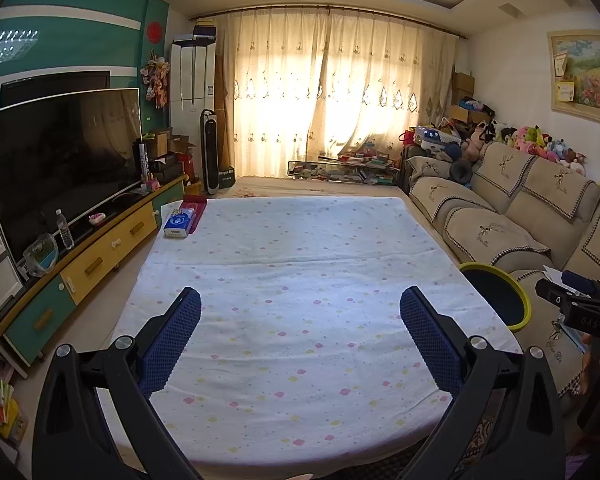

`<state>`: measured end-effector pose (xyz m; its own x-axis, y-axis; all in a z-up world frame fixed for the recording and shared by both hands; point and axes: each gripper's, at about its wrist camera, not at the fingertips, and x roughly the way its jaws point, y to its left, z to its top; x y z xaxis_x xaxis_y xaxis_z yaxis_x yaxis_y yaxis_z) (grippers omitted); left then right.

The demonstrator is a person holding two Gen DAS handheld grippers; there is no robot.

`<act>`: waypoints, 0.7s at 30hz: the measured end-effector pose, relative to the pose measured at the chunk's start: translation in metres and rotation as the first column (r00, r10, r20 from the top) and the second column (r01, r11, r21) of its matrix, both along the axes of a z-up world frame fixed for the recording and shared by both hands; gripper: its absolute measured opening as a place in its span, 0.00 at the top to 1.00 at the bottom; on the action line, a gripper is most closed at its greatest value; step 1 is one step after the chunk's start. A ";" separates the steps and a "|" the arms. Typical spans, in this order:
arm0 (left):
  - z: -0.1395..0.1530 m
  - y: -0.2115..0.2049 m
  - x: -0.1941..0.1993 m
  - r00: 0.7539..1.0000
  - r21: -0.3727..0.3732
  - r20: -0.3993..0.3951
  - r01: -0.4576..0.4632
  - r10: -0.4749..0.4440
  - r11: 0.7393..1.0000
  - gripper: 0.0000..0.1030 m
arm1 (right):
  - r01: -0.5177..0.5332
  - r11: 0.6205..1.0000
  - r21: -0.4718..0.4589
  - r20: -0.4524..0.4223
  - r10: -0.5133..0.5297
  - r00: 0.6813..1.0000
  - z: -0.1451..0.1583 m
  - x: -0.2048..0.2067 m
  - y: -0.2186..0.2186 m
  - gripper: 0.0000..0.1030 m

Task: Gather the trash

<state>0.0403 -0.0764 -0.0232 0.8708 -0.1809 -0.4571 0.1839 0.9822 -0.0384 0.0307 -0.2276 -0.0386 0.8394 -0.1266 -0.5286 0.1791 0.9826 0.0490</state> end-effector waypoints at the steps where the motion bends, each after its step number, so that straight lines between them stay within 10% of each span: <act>1: 0.000 -0.001 0.000 1.000 0.000 0.000 0.001 -0.001 1.000 0.05 | 0.000 1.000 0.000 0.000 0.000 1.000 0.000 0.000 0.000 0.10; 21: -0.005 -0.003 0.003 1.000 0.003 -0.004 0.007 -0.007 1.000 0.05 | 0.000 1.000 0.001 0.000 0.000 1.000 0.001 0.000 -0.001 0.10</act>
